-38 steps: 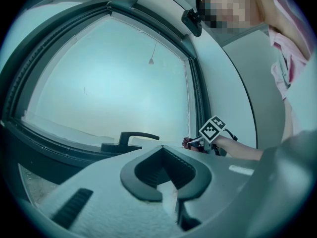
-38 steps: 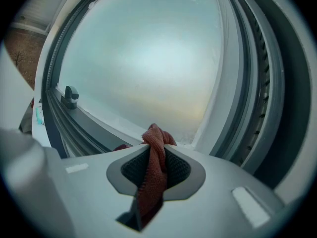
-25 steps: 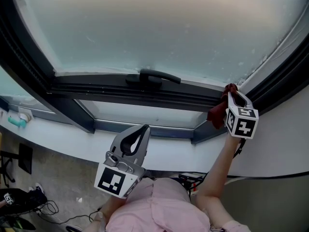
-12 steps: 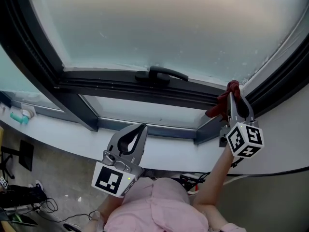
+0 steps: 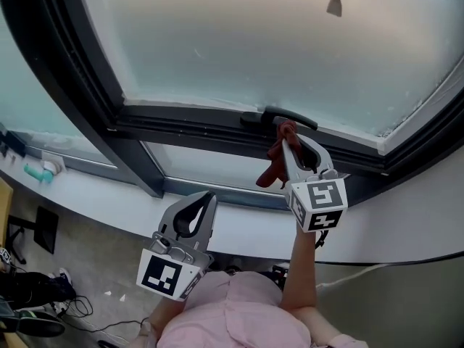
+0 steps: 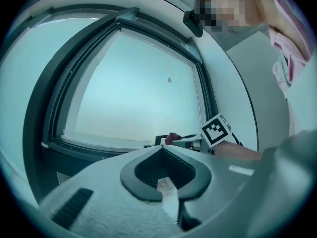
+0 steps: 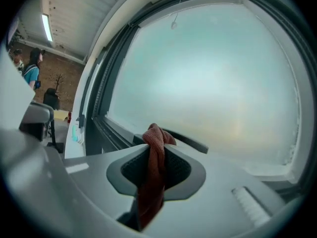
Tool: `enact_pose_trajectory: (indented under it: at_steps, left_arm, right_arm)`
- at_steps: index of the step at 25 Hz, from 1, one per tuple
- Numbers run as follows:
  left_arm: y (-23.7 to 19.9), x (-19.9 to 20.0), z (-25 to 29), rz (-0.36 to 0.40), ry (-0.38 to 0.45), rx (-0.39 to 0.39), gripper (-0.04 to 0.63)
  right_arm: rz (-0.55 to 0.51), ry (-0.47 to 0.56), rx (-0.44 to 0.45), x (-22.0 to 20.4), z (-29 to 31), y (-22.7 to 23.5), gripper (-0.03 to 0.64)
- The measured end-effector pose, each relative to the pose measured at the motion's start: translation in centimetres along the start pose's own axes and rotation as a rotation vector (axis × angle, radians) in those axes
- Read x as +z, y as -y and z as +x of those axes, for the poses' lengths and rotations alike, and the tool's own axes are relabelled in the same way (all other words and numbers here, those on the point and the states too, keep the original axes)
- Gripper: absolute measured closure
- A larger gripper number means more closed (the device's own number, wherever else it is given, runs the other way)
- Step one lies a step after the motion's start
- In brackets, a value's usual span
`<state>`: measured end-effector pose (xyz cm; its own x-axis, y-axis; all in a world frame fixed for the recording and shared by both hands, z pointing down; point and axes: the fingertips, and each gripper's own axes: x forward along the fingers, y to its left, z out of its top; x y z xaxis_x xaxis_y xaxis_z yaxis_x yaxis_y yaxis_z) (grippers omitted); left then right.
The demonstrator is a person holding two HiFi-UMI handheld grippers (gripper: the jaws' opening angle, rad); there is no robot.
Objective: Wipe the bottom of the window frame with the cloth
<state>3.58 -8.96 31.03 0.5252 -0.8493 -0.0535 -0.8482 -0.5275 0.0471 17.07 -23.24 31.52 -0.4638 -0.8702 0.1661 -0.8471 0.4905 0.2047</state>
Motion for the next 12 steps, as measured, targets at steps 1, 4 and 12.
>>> enact_pose_trajectory:
  at_steps: [1,4,12]
  left_arm:
    - [-0.6,0.0,-0.4,-0.002,-0.001,0.007,0.597]
    - [-2.2,-0.2,-1.3,-0.012,-0.01,0.02,0.598]
    - [-4.0,-1.2,-1.4,-0.04,-0.026,0.004,0.598]
  right_arm:
    - [-0.014,-0.03,-0.01,-0.6,0.7,-0.4,0.549]
    - [-0.053,-0.093,-0.046,-2.1,2.2,-0.7,0.549]
    - [-0.063,-0.091,-0.079,-2.3,2.6,-0.8,0.557]
